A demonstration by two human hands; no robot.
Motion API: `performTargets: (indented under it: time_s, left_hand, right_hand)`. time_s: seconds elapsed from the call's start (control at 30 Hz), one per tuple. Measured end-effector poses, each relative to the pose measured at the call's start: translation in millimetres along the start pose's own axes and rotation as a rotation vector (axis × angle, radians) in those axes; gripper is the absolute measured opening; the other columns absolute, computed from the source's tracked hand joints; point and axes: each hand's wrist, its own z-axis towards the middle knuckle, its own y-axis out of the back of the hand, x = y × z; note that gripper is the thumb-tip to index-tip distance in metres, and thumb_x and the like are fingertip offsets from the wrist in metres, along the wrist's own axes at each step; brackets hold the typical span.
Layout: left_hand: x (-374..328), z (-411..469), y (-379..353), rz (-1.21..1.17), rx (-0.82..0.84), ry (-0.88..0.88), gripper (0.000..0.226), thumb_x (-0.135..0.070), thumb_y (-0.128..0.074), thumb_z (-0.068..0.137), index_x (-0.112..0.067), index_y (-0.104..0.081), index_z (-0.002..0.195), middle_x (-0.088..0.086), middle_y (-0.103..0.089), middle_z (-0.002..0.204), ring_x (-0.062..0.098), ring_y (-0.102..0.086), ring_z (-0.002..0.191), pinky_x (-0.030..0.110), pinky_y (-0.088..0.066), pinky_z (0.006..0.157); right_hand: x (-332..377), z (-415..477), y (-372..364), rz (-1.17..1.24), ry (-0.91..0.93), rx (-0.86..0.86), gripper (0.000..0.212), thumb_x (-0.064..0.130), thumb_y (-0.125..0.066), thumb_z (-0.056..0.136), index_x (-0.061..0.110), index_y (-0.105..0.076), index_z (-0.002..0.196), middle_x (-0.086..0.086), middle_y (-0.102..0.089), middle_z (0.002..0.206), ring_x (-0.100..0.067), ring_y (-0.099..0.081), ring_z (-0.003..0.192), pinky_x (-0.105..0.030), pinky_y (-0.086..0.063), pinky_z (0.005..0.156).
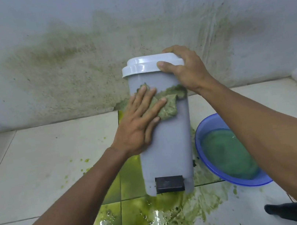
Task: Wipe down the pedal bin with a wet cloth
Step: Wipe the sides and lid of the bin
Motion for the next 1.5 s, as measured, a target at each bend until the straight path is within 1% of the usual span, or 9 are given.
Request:
performTargets:
  time_s: [0.1, 0.2, 0.3, 0.47, 0.73, 0.97, 1.17, 1.37, 1.5]
  left_hand:
    - [-21, -16, -17, -0.235, -0.15, 0.291, 0.048, -0.009, -0.046, 0.104, -0.011, -0.041, 0.151, 0.016, -0.023, 0.165, 0.034, -0.006, 0.156, 0.061, -0.014, 0.123]
    - [-34, -37, -27, -0.354, -0.2, 0.414, 0.049, -0.009, -0.044, 0.105, -0.014, -0.038, 0.153, 0.01, -0.018, 0.168, 0.029, -0.003, 0.157, 0.048, -0.01, 0.127]
    - [-38, -64, -34, -0.405, -0.176, 0.421, 0.049, -0.013, -0.043, 0.105, -0.014, -0.036, 0.154, 0.009, -0.014, 0.169, 0.03, -0.003, 0.157, 0.042, -0.008, 0.128]
    - [-50, -107, -47, -0.48, -0.128, 0.395, 0.047, -0.01, -0.044, 0.104, -0.011, -0.04, 0.151, 0.004, -0.011, 0.17, 0.036, -0.002, 0.156, 0.048, -0.009, 0.127]
    - [-84, -168, -71, -0.57, -0.173, 0.535, 0.058, -0.012, -0.038, 0.104, -0.029, -0.026, 0.158, 0.005, -0.004, 0.17, 0.038, -0.008, 0.156, 0.06, -0.02, 0.121]
    - [-97, -163, -75, -0.597, -0.225, 0.624, 0.057, -0.018, -0.034, 0.106, -0.031, -0.02, 0.16, 0.004, -0.004, 0.171, 0.035, -0.01, 0.156, 0.059, -0.021, 0.12]
    - [-63, -102, -48, -0.53, -0.167, 0.512, 0.055, -0.015, -0.038, 0.106, -0.02, -0.023, 0.158, 0.004, -0.004, 0.17, 0.027, -0.002, 0.157, 0.045, -0.008, 0.128]
    - [-48, -68, -34, -0.537, -0.196, 0.559, 0.054, -0.01, -0.038, 0.105, -0.013, -0.024, 0.158, 0.009, -0.009, 0.169, 0.021, -0.006, 0.157, 0.046, -0.017, 0.126]
    - [-56, -112, -50, -0.546, -0.157, 0.481, 0.056, -0.013, -0.036, 0.106, -0.019, -0.019, 0.16, 0.005, -0.003, 0.17, 0.031, -0.008, 0.157, 0.06, -0.023, 0.12]
  right_hand:
    - [-2, -1, 2, 0.011, 0.001, -0.011, 0.042, 0.051, -0.069, 0.076, 0.028, -0.066, 0.111, 0.003, -0.063, 0.118, -0.015, -0.06, 0.107, -0.031, -0.049, 0.094]
    - [-4, -2, 3, 0.003, 0.018, -0.007, 0.038, 0.052, -0.069, 0.077, 0.03, -0.066, 0.108, 0.004, -0.063, 0.116, -0.014, -0.06, 0.105, -0.025, -0.048, 0.088]
    - [-5, 1, 1, -0.015, 0.025, -0.02, 0.038, 0.052, -0.068, 0.077, 0.029, -0.065, 0.107, 0.006, -0.064, 0.113, -0.011, -0.059, 0.102, -0.014, -0.043, 0.081]
    - [-7, 4, 1, -0.014, -0.002, -0.041, 0.042, 0.052, -0.07, 0.077, 0.024, -0.068, 0.109, 0.004, -0.066, 0.113, -0.014, -0.062, 0.103, -0.028, -0.051, 0.088]
    - [-5, 5, 1, 0.006, 0.008, -0.044, 0.026, 0.042, -0.072, 0.082, 0.027, -0.066, 0.103, 0.019, -0.064, 0.094, 0.003, -0.059, 0.084, -0.019, -0.05, 0.078]
    - [-9, 5, 2, 0.009, 0.02, -0.038, 0.035, 0.049, -0.071, 0.078, 0.026, -0.068, 0.104, 0.011, -0.066, 0.101, -0.005, -0.06, 0.091, -0.027, -0.051, 0.083]
    - [-8, 2, 3, 0.021, 0.007, -0.032, 0.033, 0.053, -0.07, 0.075, 0.032, -0.065, 0.101, 0.008, -0.066, 0.105, -0.008, -0.061, 0.094, -0.031, -0.051, 0.087]
    - [-8, 4, 5, 0.012, -0.009, -0.03, 0.037, 0.055, -0.069, 0.075, 0.03, -0.066, 0.102, 0.007, -0.065, 0.106, -0.007, -0.06, 0.094, -0.027, -0.051, 0.085]
    - [-11, 6, 6, 0.005, -0.011, -0.043, 0.046, 0.055, -0.069, 0.075, 0.024, -0.068, 0.108, 0.002, -0.067, 0.112, -0.009, -0.061, 0.097, -0.027, -0.051, 0.086]
